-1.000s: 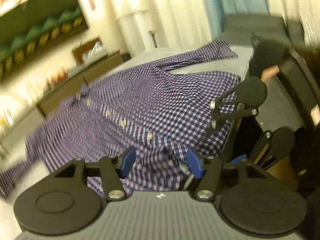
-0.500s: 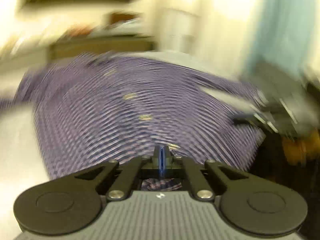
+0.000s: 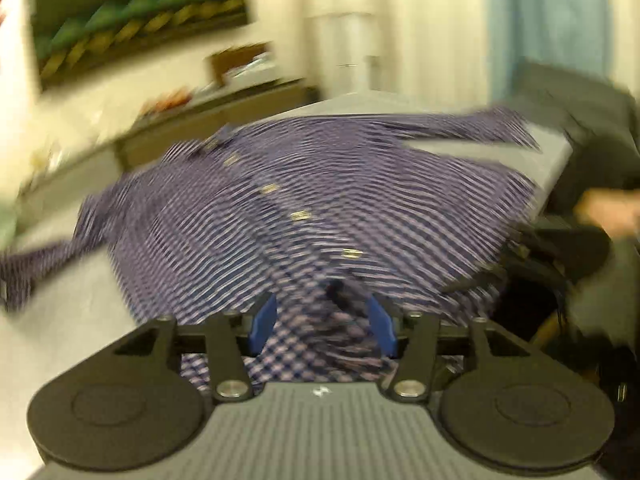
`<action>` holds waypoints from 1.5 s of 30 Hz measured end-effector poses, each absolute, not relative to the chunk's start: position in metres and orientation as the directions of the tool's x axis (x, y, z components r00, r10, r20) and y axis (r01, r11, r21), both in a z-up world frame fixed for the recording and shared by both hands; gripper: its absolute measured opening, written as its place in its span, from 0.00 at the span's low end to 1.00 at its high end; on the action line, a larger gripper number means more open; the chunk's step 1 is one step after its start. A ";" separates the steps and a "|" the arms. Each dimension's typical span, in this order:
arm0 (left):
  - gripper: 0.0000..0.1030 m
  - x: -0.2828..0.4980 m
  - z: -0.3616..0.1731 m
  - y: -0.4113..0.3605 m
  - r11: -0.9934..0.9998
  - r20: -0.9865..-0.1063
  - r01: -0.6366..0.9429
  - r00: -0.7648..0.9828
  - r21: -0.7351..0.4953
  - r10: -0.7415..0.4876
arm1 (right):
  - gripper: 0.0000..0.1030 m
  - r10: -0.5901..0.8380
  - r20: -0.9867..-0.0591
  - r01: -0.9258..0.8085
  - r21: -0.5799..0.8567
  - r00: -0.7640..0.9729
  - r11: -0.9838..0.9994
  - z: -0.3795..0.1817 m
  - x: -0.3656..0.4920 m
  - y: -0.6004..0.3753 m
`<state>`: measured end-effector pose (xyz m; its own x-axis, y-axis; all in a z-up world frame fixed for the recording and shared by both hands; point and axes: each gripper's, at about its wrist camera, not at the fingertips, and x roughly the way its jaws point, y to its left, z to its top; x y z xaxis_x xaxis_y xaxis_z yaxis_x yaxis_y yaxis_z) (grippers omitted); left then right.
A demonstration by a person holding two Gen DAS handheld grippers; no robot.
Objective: Fold clothes
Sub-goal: 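Grasp the shirt side with the right gripper while the left gripper holds the hem, then release the shirt with both grippers, leaving it spread flat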
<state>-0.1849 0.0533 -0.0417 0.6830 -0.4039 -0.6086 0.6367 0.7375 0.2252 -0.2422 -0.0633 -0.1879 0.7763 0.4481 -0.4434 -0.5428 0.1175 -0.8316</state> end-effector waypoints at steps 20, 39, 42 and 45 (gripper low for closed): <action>0.18 -0.205 -0.038 0.051 0.618 -0.589 0.781 0.542 0.089 -0.600 | 0.14 0.701 -0.290 -0.661 0.235 0.652 0.712 -0.057 -0.157 -0.203; 0.67 -0.183 0.000 0.081 0.735 -0.484 0.676 0.629 -0.044 -0.608 | 0.78 0.798 -0.325 -0.752 0.284 0.508 0.595 -0.061 -0.165 -0.208; 0.68 -0.137 -0.006 0.066 0.792 -0.459 0.587 0.664 -0.169 -0.590 | 0.81 0.720 -0.374 -0.654 0.308 0.584 0.691 -0.066 -0.138 -0.225; 0.68 -0.093 -0.027 0.037 0.782 -0.471 0.557 0.631 -0.280 -0.617 | 0.80 0.594 -0.501 -0.554 0.245 0.630 0.795 -0.079 -0.111 -0.231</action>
<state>-0.0925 0.0371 -0.0266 0.6307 -0.6169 -0.4709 0.5566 0.7824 -0.2795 -0.1109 -0.2308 -0.0793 0.6295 0.5936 -0.5014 -0.5544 0.7952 0.2453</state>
